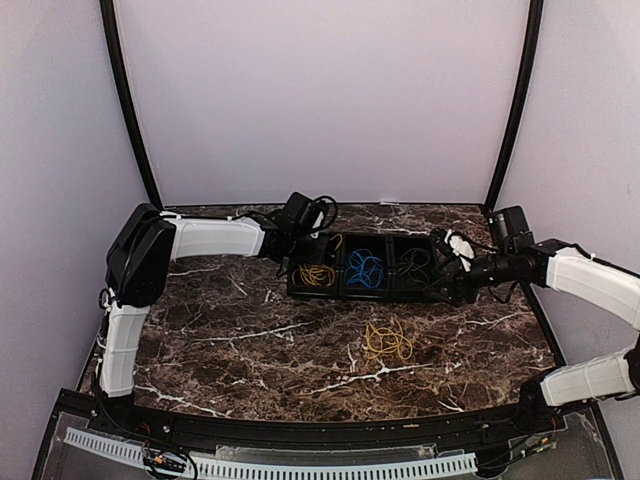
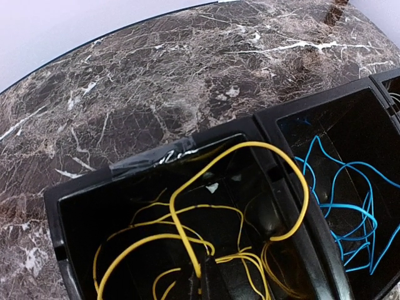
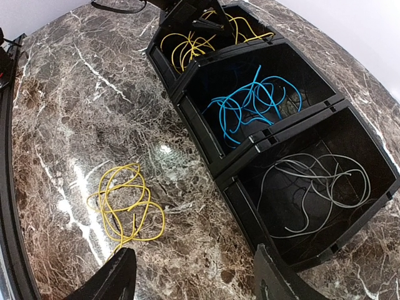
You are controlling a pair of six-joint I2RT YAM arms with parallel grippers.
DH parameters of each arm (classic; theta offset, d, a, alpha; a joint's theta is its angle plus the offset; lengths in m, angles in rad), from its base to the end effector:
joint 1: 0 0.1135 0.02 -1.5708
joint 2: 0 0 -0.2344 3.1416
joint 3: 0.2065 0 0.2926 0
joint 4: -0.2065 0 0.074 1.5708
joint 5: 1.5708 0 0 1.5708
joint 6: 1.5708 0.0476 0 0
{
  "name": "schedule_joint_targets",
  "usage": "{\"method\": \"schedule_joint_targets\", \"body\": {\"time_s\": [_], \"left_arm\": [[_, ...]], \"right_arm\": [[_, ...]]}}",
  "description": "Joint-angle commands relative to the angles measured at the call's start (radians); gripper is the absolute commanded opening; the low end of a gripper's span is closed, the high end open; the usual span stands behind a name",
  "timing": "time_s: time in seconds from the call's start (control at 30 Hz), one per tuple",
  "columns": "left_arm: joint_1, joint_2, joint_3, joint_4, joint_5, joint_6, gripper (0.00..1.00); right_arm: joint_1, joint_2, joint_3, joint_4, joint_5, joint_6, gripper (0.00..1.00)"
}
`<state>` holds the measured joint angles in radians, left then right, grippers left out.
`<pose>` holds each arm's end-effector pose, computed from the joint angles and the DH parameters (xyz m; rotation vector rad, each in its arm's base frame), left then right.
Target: Untangle the cables
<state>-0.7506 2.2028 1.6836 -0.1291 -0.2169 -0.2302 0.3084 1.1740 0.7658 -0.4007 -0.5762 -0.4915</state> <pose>0.3967 -0.3560 0.1399 0.4541 2.1714 -0.3058 0.2729 0.1142 0.1886 -1.1339 1.9892 0.5877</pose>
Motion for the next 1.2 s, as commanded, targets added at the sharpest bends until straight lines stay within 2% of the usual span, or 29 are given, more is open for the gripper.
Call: {"method": "schedule_joint_targets", "body": {"time_s": [0.0,0.23,0.37,0.53,0.63,0.8,0.9,1.0,1.17], "left_arm": [[0.0,-0.125,-0.084,-0.017,0.025,-0.068,0.0],[0.0,-0.184,-0.134,-0.077,-0.044,-0.111,0.0],[0.0,-0.184,-0.149,-0.009,0.022,-0.096,0.02],[0.0,-0.136,-0.084,0.004,0.062,-0.101,0.05],[0.001,-0.13,-0.057,-0.023,0.06,-0.108,0.16],[0.0,-0.167,-0.043,-0.08,0.037,-0.112,0.29],[-0.011,-0.234,-0.067,-0.085,0.024,-0.103,0.33],[-0.047,-0.316,-0.139,-0.018,0.03,-0.06,0.36],[-0.179,-0.433,-0.269,0.115,0.109,0.061,0.39]], "right_arm": [[-0.006,0.009,0.002,0.002,-0.023,-0.013,0.66],[-0.006,0.013,0.003,-0.001,-0.034,-0.018,0.67],[-0.006,0.018,0.006,-0.008,-0.034,-0.024,0.67],[-0.006,0.016,0.007,-0.013,-0.039,-0.025,0.67],[-0.006,0.01,0.006,-0.015,-0.038,-0.025,0.67],[-0.006,0.007,0.005,-0.014,-0.038,-0.028,0.68],[-0.006,0.013,0.006,-0.017,-0.042,-0.031,0.68],[-0.006,0.022,0.009,-0.021,-0.044,-0.037,0.68],[-0.007,0.023,0.012,-0.039,-0.068,-0.052,0.68]]}}
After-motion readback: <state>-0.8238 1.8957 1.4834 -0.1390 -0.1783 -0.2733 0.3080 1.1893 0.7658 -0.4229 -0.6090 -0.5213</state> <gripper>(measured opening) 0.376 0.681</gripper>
